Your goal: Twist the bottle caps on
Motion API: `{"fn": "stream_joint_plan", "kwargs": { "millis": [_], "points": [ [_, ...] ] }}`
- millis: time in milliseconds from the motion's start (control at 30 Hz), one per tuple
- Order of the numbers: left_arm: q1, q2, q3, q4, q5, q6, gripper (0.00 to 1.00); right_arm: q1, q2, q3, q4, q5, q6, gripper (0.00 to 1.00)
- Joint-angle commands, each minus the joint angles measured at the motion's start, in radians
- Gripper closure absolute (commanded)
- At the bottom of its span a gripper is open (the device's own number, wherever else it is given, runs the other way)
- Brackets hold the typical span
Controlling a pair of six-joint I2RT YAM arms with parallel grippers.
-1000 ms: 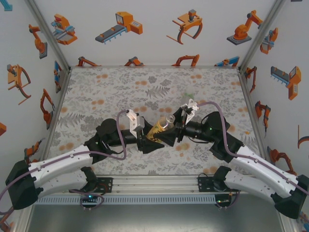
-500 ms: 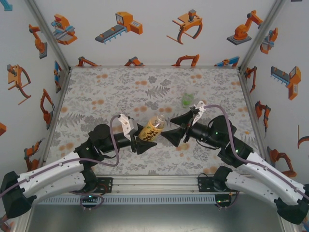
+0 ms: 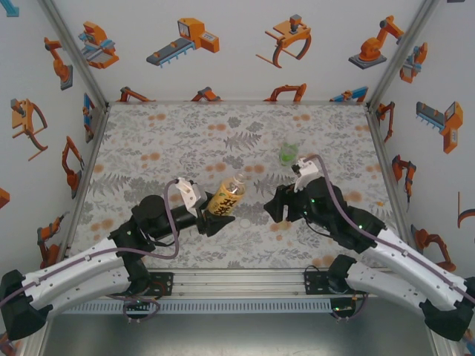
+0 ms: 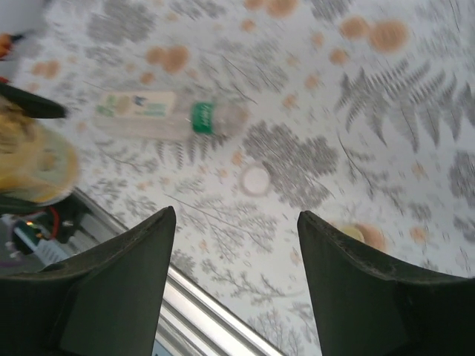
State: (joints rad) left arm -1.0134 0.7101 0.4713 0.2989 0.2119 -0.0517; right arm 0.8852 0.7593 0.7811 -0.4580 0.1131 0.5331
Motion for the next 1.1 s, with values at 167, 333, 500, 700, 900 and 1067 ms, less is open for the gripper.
{"fn": "stream_joint_plan", "kwargs": {
  "millis": [167, 333, 500, 700, 900, 1067],
  "points": [
    [0.009, -0.012, -0.03, 0.045, -0.027, -0.027, 1.0, -0.003, 0.133, -0.064, -0.204, 0.165, 0.197, 0.45],
    [0.01, -0.01, -0.024, 0.031, -0.024, -0.034, 1.0, -0.003, 0.196, -0.085, -0.168, 0.154, 0.232, 0.47],
    [0.011, -0.018, -0.014, 0.003, -0.023, -0.033, 1.0, -0.007, 0.239, -0.1, -0.131, 0.17, 0.215, 0.47],
    [0.01, -0.03, -0.016, 0.0, -0.024, -0.033, 1.0, -0.054, 0.323, -0.086, -0.11, 0.114, 0.177, 0.47],
    [0.011, -0.037, -0.017, 0.002, -0.044, -0.032, 1.0, -0.083, 0.395, -0.092, -0.054, 0.073, 0.168, 0.49],
    [0.011, -0.047, -0.014, -0.013, -0.05, -0.031, 1.0, -0.107, 0.449, -0.093, -0.02, 0.056, 0.155, 0.5]
  ]
}}
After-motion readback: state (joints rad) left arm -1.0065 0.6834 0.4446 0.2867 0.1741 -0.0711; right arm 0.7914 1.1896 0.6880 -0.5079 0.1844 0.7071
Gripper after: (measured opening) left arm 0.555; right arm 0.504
